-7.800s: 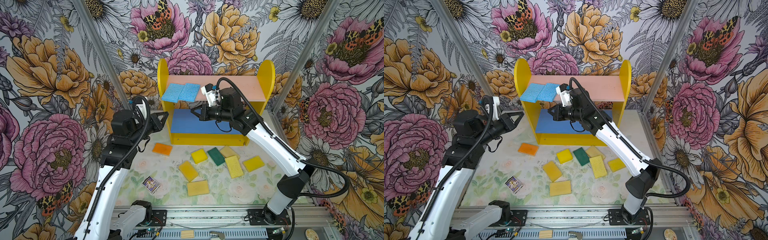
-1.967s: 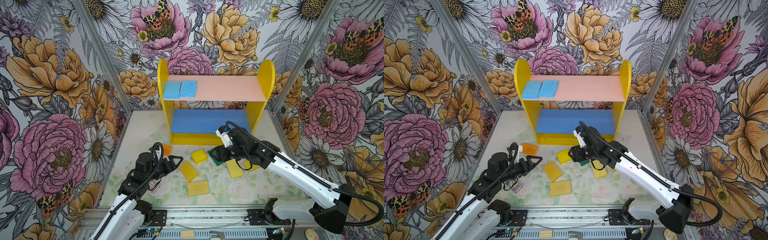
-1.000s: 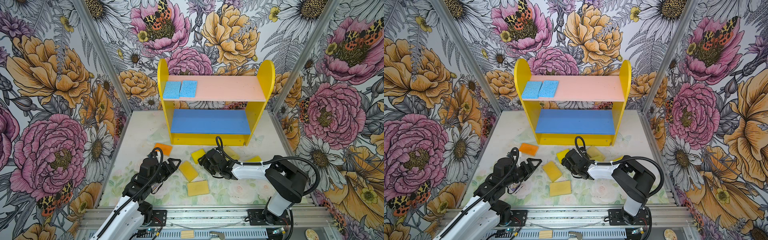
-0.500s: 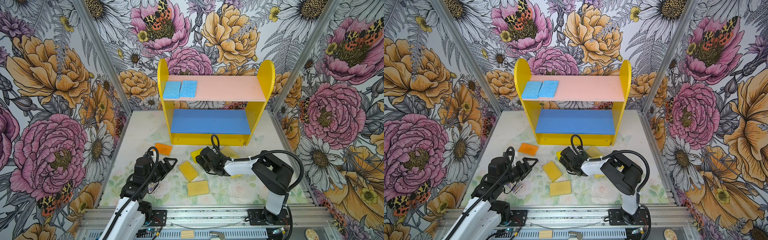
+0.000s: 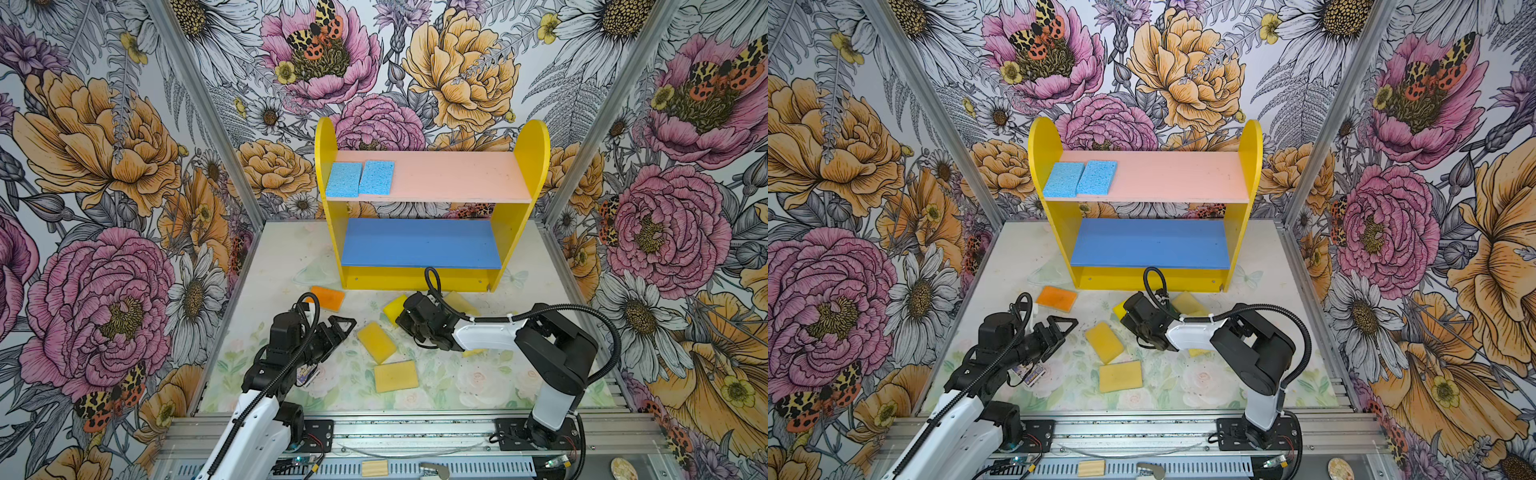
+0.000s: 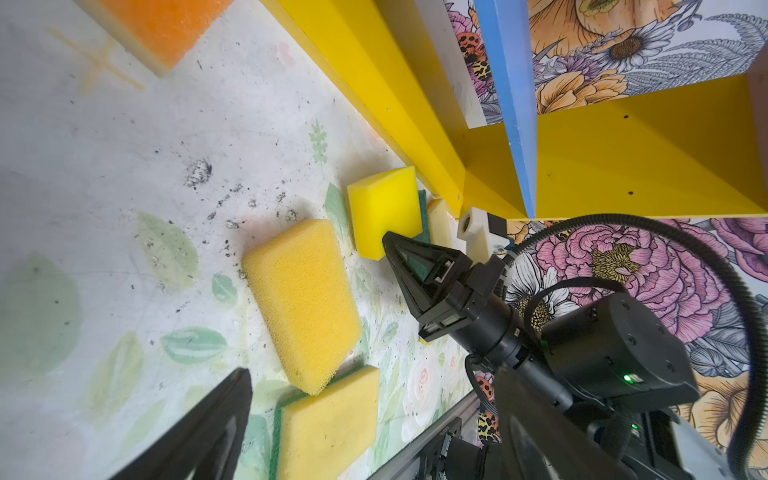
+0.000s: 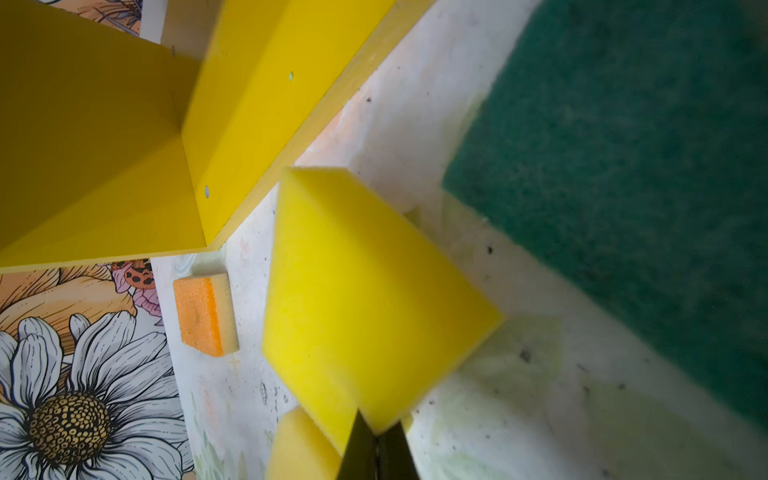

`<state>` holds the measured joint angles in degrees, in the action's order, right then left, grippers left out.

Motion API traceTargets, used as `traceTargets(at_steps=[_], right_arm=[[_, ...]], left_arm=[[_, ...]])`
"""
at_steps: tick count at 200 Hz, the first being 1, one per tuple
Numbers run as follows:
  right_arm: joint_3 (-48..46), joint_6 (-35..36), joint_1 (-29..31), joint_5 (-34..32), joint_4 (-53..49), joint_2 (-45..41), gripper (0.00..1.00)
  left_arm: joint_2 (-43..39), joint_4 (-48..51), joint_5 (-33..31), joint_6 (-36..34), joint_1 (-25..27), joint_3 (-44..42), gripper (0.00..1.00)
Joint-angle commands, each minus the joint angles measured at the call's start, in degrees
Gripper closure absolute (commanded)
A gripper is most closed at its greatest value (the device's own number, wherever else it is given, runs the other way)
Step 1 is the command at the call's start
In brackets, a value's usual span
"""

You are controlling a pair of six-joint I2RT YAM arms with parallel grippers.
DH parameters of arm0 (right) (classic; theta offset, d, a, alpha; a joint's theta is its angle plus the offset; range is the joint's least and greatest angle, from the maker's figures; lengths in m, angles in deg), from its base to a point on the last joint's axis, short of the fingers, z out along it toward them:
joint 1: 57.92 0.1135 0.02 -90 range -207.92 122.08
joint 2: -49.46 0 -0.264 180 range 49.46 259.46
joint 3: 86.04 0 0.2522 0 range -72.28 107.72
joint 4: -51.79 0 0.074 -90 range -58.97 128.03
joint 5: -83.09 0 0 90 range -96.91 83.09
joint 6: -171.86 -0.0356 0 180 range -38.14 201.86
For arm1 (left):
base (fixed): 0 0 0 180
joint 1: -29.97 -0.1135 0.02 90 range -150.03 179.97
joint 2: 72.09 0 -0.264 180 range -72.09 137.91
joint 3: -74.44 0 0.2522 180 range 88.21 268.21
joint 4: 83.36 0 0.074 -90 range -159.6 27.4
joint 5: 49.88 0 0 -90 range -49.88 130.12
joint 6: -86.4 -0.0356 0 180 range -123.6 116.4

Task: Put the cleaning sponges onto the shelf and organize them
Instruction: 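Grasp a yellow sponge near the shelf base with the right gripper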

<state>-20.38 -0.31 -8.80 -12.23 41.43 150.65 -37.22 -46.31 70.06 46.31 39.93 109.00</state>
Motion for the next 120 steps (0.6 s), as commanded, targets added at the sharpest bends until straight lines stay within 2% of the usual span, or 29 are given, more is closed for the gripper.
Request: traceTargets(at_steps=[1,13,36,50,77,120], right_arm=[[0.98,11.12,-1.02,5.17,-4.19,-4.86,0.98],[1.81,16.84,-2.04,10.47,-6.94,-6.71,0.98],[2.71,26.03,-3.40,22.89,-10.00,-10.30,0.98],[4.66,31.81,-5.35,29.09,-15.26,-11.85,0.98],[7.63,40.40,-4.96,36.37,-22.77,-15.74,0.97],[8.66,45.03,-4.95,41.61,-27.03,-20.03,0.97]], left_arm=[[0.92,-1.47,3.38,-2.76,1.17,2.79,0.04],[2.48,-2.12,4.57,-3.61,2.54,3.66,0.01],[6.24,-4.79,7.19,-4.82,5.06,5.48,0.01],[8.43,-7.16,8.76,-4.44,6.39,6.98,0.01],[12.91,-10.79,10.03,-4.14,10.75,11.07,0.01],[16.80,-11.45,7.32,-4.23,14.65,14.40,0.01]])
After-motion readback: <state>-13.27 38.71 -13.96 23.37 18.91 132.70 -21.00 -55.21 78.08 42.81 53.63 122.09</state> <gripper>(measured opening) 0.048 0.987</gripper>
